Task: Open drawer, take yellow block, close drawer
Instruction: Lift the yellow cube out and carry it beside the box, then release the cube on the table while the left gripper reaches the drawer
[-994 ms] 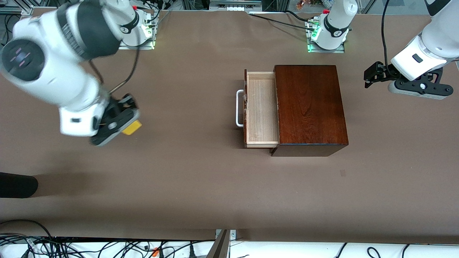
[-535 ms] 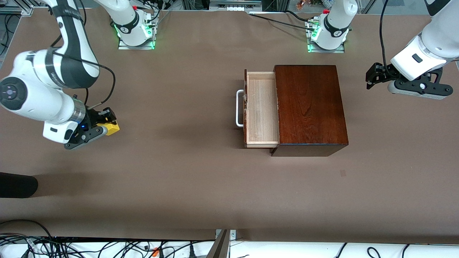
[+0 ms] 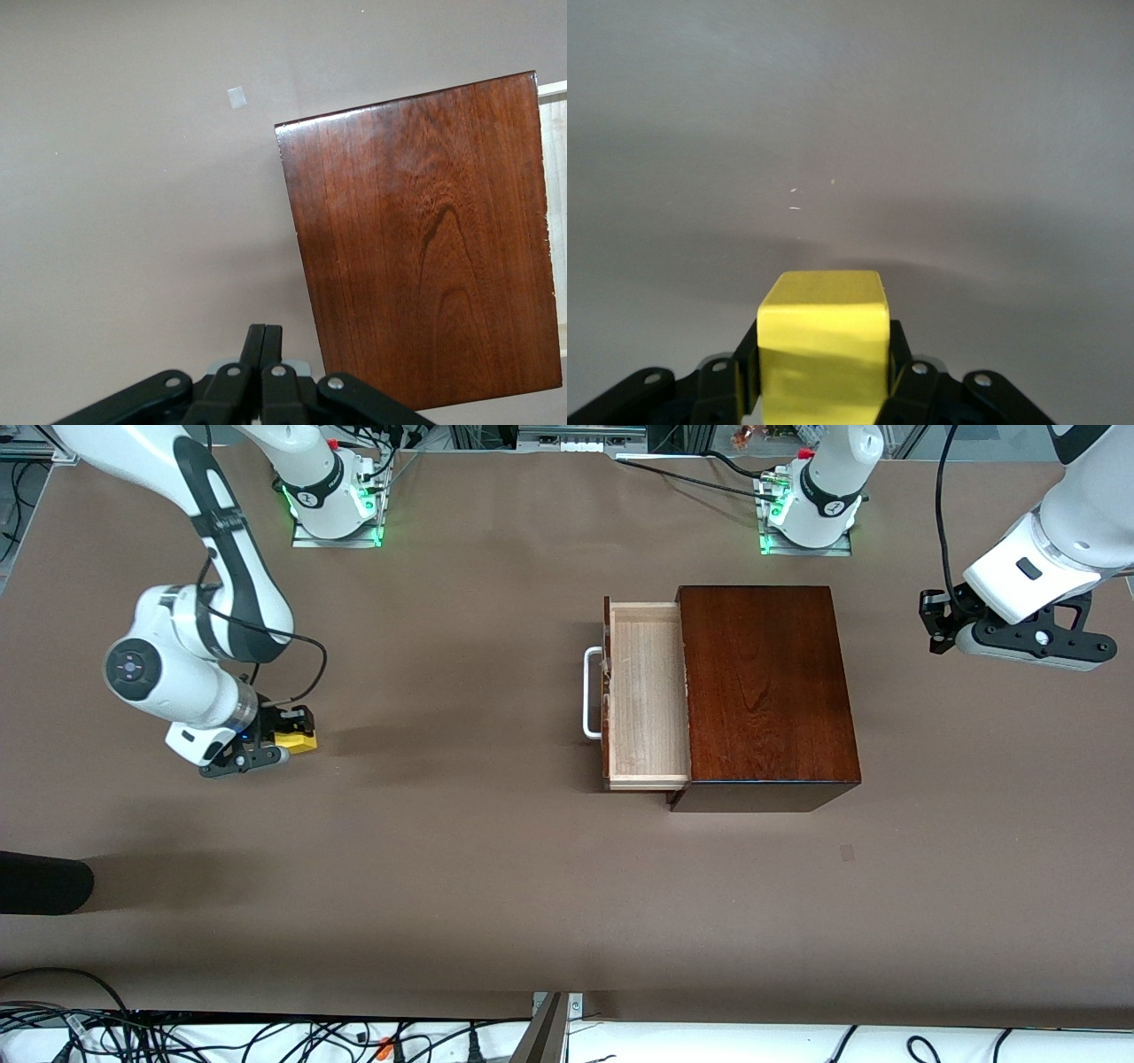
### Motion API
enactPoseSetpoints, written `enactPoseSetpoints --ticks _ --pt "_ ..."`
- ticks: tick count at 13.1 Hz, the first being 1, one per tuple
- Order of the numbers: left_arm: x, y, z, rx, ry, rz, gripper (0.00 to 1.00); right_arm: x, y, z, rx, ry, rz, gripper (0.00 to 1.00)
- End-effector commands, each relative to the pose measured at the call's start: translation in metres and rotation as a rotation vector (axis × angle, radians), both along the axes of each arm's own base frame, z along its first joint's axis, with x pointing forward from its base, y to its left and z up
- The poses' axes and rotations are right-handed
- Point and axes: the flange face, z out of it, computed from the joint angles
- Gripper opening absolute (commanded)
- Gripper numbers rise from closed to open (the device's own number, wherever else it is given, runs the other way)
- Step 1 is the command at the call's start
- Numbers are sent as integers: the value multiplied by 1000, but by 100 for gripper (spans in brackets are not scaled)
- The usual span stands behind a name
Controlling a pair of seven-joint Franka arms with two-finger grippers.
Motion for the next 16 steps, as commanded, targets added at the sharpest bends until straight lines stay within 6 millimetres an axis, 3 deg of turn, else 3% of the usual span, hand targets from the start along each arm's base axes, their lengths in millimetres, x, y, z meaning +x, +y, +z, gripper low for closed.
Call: enactPoseSetpoints --ticks 1,3,4,5,6,9,11,13,16 --pt "-2 -10 4 -12 12 -36 0 0 -7 -29 43 4 -124 0" --pt "-3 -36 -8 -18 45 -96 0 1 -9 -42 38 2 -132 6" --pt "-4 -53 -12 -22 53 -155 0 1 -9 -45 36 2 -131 31" --pt "-4 -69 -21 -58 76 -224 0 1 -9 -48 35 3 -129 75" --pt "-2 -80 -33 -104 104 -283 0 3 -8 -45 37 -1 -114 100" --pt "-9 -143 -62 -131 155 -547 0 9 -9 -23 39 -36 -104 100" --pt "-10 -192 -63 -146 152 -644 0 16 -21 14 44 -102 -106 100" --pt "-27 -259 -78 -161 174 -846 0 14 -20 87 79 -154 -96 100" --pt "-31 -329 -123 -222 165 -1046 0 20 -15 200 125 -113 -66 100"
